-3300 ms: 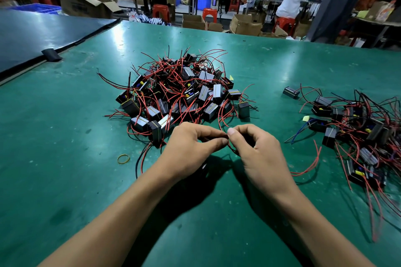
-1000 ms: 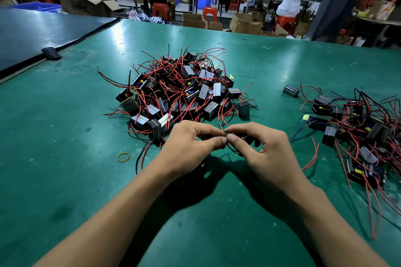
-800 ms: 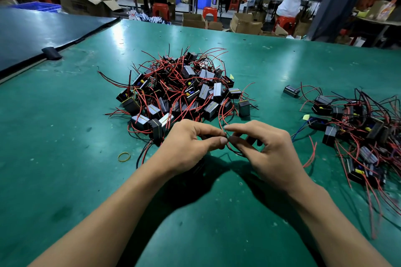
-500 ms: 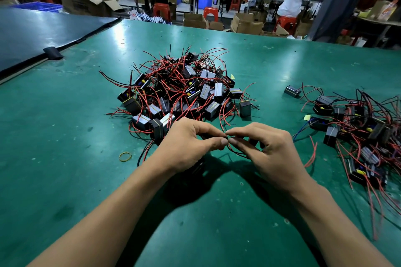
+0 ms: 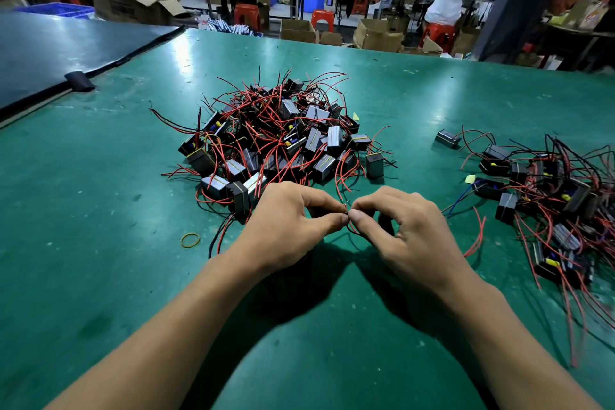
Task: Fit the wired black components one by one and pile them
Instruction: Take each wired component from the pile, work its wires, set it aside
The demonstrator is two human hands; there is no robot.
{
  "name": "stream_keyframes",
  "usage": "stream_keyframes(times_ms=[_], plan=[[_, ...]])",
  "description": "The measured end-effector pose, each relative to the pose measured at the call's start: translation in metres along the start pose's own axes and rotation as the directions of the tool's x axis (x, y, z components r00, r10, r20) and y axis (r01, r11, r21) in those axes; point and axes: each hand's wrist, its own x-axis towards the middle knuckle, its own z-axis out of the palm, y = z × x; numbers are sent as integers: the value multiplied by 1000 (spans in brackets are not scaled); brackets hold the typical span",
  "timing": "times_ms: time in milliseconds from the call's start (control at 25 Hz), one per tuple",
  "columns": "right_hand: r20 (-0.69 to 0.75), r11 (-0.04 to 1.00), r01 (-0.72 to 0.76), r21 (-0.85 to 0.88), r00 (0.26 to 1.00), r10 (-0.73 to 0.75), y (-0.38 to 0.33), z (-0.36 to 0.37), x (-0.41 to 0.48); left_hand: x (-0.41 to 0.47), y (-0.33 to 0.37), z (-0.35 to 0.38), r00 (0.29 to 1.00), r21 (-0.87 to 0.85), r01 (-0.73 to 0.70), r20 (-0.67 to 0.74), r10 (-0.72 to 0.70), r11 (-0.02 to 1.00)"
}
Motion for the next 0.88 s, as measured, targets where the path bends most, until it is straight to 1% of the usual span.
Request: stream_keyframes(times_ms=[40, 80, 160, 200, 280, 320, 360, 400, 440, 480, 560, 600, 640, 720, 880], plan=[[13, 1000, -28, -4, 1000, 29, -3, 0, 0, -1, 0, 0, 999, 35, -32, -12, 32, 999], [27, 996, -80, 31, 997, 79, -5, 1, 0, -1, -1, 0, 997, 71, -67, -23, 69, 995], [84, 958, -237, 162, 970, 226, -8, 2, 2, -1, -2, 0, 987, 165, -150, -41, 158, 975], [139, 916, -332, 226, 941, 307, -9, 2, 4, 0, -3, 1, 977, 213, -195, -45, 209, 957], [278, 794, -513, 325, 855, 439, -8, 0, 7, 0, -4, 3, 956, 286, -267, -43, 291, 920], [340, 736, -574, 359, 815, 470, -7, -2, 9, -1, -4, 4, 951, 306, -280, -42, 307, 910], [376, 701, -601, 383, 795, 476, -6, -3, 9, -1, -5, 5, 951, 310, -276, -47, 305, 910], [384, 697, -597, 398, 798, 464, -5, -5, 8, -1, -6, 5, 957, 296, -257, -58, 286, 920], [365, 725, -564, 397, 821, 439, -4, -5, 7, 0, -8, 4, 965, 264, -225, -71, 252, 938], [305, 783, -499, 370, 862, 405, -3, -5, 6, 1, -10, 4, 975, 219, -187, -82, 209, 958], [100, 922, -301, 245, 953, 285, -1, -4, 3, 3, -11, 3, 991, 134, -104, -74, 115, 985], [22, 965, -193, 179, 981, 192, -1, -4, 3, 4, -11, 2, 995, 99, -74, -58, 80, 992], [-13, 985, -102, 136, 994, 105, 1, -3, 2, 4, -11, 3, 998, 66, -54, -41, 57, 996], [-21, 997, 14, 75, 1000, -12, 3, 0, -1, 4, -10, 2, 1000, 20, -26, -8, 27, 999], [-70, 988, 125, -92, 989, -132, 8, 0, -3, 4, -10, 0, 999, -15, 15, 42, -15, 1000]])
